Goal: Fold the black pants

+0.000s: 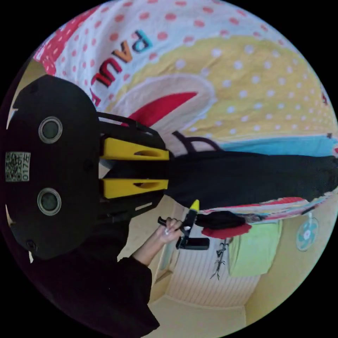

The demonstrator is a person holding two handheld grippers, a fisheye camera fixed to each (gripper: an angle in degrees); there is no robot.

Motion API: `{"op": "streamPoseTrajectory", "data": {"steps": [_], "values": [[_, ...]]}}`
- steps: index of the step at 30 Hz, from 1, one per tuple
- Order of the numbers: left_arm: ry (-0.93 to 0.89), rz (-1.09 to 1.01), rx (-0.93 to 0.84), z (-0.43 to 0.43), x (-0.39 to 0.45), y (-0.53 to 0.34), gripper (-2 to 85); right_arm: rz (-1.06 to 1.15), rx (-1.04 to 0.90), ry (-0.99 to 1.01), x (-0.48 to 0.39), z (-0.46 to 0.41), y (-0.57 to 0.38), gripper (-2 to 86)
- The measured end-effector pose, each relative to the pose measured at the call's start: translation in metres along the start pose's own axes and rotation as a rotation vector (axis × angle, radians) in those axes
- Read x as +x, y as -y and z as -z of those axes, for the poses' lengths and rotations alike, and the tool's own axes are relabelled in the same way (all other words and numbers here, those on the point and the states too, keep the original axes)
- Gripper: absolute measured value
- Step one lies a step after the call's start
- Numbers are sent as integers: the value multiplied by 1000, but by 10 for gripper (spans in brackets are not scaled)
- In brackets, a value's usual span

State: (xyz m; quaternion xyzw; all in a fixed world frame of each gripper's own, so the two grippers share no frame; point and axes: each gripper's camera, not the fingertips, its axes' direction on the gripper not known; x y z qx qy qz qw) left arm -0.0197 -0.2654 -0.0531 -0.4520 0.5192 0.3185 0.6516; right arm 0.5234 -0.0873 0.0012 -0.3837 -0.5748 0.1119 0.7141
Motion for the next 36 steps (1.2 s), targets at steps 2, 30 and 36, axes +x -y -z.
{"op": "streamPoseTrajectory", "data": {"steps": [2, 30, 36], "values": [[96, -60, 24, -32, 29, -25, 49, 78, -43, -100, -7, 0, -19, 44], [131, 25, 381, -8, 80, 26, 100, 325, 327, -138, -108, -104, 497, 136], [-37, 116, 445, -17, 21, -13, 97, 247, 521, -211, -131, -117, 484, 28]]}}
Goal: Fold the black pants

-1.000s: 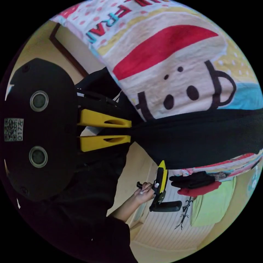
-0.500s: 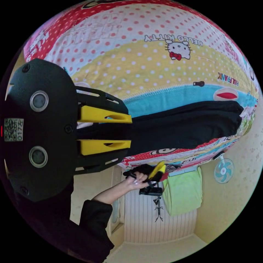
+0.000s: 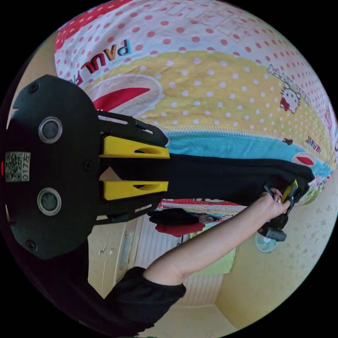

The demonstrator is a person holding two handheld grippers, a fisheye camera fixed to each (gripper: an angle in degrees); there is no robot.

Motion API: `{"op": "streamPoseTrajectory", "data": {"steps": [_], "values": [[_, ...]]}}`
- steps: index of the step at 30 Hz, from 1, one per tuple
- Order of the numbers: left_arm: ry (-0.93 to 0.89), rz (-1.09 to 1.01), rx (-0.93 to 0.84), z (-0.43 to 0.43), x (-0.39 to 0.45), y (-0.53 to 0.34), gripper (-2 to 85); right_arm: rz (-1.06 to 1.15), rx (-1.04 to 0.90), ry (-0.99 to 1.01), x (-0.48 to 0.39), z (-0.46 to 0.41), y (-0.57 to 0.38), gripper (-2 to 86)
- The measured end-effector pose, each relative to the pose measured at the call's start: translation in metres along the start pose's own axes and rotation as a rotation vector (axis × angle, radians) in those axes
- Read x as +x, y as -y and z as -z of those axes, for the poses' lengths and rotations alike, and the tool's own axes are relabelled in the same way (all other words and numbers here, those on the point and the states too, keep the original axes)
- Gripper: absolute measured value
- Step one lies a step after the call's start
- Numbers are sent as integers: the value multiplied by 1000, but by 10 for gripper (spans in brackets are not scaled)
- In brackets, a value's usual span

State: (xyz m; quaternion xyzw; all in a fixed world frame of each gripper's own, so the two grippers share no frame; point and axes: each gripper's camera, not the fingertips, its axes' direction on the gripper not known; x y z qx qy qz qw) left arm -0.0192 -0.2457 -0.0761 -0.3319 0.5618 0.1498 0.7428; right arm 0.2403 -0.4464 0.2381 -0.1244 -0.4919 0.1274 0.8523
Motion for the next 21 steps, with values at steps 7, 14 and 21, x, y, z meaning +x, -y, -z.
{"op": "streamPoseTrajectory", "data": {"steps": [7, 14, 21], "values": [[-13, 40, 20, 33, -56, -6, 110, -11, -160, 177, 18, -36, 24, 36], [-55, -9, -76, 26, -84, 49, 131, 44, -242, 423, 92, 99, -43, 94], [-58, -60, -184, 17, -111, 84, 108, -215, -499, 445, 202, 180, -185, 141]]}}
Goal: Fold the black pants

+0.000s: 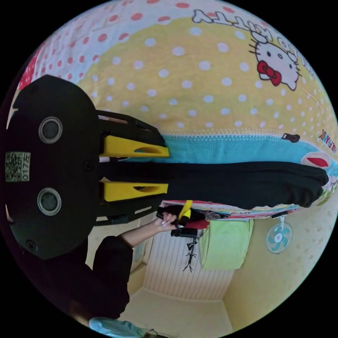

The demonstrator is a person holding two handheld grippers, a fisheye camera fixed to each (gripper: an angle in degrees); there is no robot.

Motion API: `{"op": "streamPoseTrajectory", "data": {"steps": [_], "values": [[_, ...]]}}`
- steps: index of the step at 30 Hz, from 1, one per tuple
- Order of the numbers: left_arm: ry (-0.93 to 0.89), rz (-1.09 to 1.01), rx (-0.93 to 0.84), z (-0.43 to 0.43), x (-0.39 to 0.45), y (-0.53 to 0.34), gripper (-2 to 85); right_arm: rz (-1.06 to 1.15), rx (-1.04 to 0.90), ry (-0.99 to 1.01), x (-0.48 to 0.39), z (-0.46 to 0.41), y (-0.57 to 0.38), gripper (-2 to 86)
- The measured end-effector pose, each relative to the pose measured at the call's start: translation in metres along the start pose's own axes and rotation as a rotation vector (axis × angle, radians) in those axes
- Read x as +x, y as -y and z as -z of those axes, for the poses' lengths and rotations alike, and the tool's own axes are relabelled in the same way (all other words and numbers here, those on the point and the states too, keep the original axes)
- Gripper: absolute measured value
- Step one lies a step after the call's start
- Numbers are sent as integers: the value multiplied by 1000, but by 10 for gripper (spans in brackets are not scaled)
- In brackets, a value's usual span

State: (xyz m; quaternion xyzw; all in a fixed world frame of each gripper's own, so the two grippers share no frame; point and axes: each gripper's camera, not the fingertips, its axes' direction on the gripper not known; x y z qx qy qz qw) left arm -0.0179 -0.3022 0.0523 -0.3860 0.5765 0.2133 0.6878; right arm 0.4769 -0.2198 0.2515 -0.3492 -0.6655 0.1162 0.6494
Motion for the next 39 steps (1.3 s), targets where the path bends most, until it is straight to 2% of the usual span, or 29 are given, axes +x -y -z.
{"op": "streamPoseTrajectory", "data": {"steps": [2, 4, 8, 12, 17, 23, 26, 31, 34, 39], "values": [[-128, 28, -5, -4, -21, 7, 106, -2, -3, 109, 5, -8, -9, 141], [-166, 41, -22, -9, -31, 13, 101, -2, 0, 163, 5, -20, -2, 136], [-113, 42, -73, -10, -36, 23, 54, 25, -131, 336, -12, -56, 43, 73], [-190, -139, -37, 27, -3, 0, 43, 201, -100, 353, -89, -31, 35, 24], [-282, -493, 30, 121, 119, -105, 39, 480, -22, 465, -230, 57, -46, 6], [-201, -827, 193, 222, 306, -239, 39, 839, 42, 484, -433, 155, -128, 1], [-120, -909, 269, 261, 384, -279, 41, 942, 107, 378, -517, 197, -146, 0], [47, -790, 387, 303, 449, -282, 44, 975, 157, 182, -597, 222, -130, -1], [92, -680, 432, 317, 441, -250, 44, 887, 141, 141, -601, 203, -73, -1], [268, -529, 397, 320, 399, -175, 43, 754, 87, -67, -588, 123, 36, -1]]}}
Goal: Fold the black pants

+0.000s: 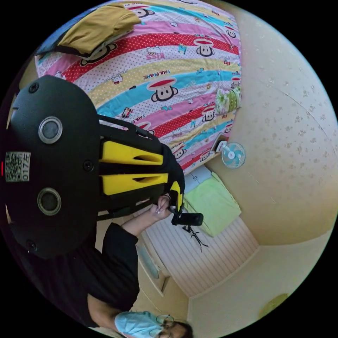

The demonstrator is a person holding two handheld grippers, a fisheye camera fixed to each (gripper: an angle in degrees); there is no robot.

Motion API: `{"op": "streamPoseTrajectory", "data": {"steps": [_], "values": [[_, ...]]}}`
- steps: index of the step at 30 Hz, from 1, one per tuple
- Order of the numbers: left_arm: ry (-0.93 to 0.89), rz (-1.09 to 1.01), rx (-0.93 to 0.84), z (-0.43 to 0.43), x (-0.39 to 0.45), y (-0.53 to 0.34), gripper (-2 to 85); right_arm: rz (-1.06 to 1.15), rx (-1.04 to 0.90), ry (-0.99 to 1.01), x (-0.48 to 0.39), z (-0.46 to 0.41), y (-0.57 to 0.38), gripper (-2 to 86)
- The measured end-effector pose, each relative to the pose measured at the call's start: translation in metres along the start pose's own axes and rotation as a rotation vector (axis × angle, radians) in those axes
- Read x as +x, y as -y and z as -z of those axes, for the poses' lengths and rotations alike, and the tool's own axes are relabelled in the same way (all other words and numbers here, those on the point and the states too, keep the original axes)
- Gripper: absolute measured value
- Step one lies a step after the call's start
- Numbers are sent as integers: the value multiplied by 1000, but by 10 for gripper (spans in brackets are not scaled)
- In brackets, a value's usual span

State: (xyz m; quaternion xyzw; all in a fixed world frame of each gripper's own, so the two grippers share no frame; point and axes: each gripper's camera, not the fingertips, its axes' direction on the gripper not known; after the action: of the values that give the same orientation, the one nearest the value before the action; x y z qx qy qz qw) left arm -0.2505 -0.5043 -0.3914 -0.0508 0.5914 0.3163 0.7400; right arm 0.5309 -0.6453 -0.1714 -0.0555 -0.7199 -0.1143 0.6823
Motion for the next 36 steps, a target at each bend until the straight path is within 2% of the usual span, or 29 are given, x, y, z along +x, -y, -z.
{"op": "streamPoseTrajectory", "data": {"steps": [4, 6, 10, 12, 14, 16, 18, 20, 24, 25, 27, 28, 29, 30, 32, 36], "values": [[50, 139, -71, -41, -77, -8, 49, -70, -45, -43, 29, -57, 2, 2], [53, 202, -109, -69, -104, -38, 52, -150, -140, -94, 44, -104, -30, 6], [85, 378, -258, -156, -145, -147, 83, -277, -308, -157, 69, -176, -124, 27], [120, 495, -366, -191, -159, -198, 109, -443, -467, -183, 90, -209, -196, 59], [158, 627, -445, -213, -172, -257, 132, -550, -520, -153, 100, -213, -237, 77], [113, 708, -407, -211, -184, -282, 134, -646, -481, -95, 111, -202, -259, 92], [54, 749, -325, -203, -200, -287, 134, -737, -359, -28, 135, -184, -257, 121], [27, 755, -210, -193, -232, -269, 135, -757, -266, 9, 158, -179, -237, 140], [39, 746, -99, -202, -295, -227, 146, -742, -148, 55, 224, -215, -181, 179], [20, 767, -90, -214, -318, -217, 154, -751, -148, 83, 233, -226, -176, 184], [-58, 813, -111, -245, -349, -210, 159, -814, -193, 270, 258, -286, -164, 204], [-161, 839, -108, -268, -362, -209, 160, -832, -212, 306, 258, -301, -163, 207], [-260, 888, -86, -288, -366, -212, 161, -871, -183, 238, 251, -309, -157, 206], [-265, 915, -51, -292, -365, -214, 157, -877, -193, 155, 241, -309, -149, 196], [-142, 929, 38, -285, -344, -215, 140, -858, -244, 190, 230, -311, -138, 177], [-173, 928, -39, -278, -306, -213, 125, -736, -326, 319, 185, -275, -132, 133]]}}
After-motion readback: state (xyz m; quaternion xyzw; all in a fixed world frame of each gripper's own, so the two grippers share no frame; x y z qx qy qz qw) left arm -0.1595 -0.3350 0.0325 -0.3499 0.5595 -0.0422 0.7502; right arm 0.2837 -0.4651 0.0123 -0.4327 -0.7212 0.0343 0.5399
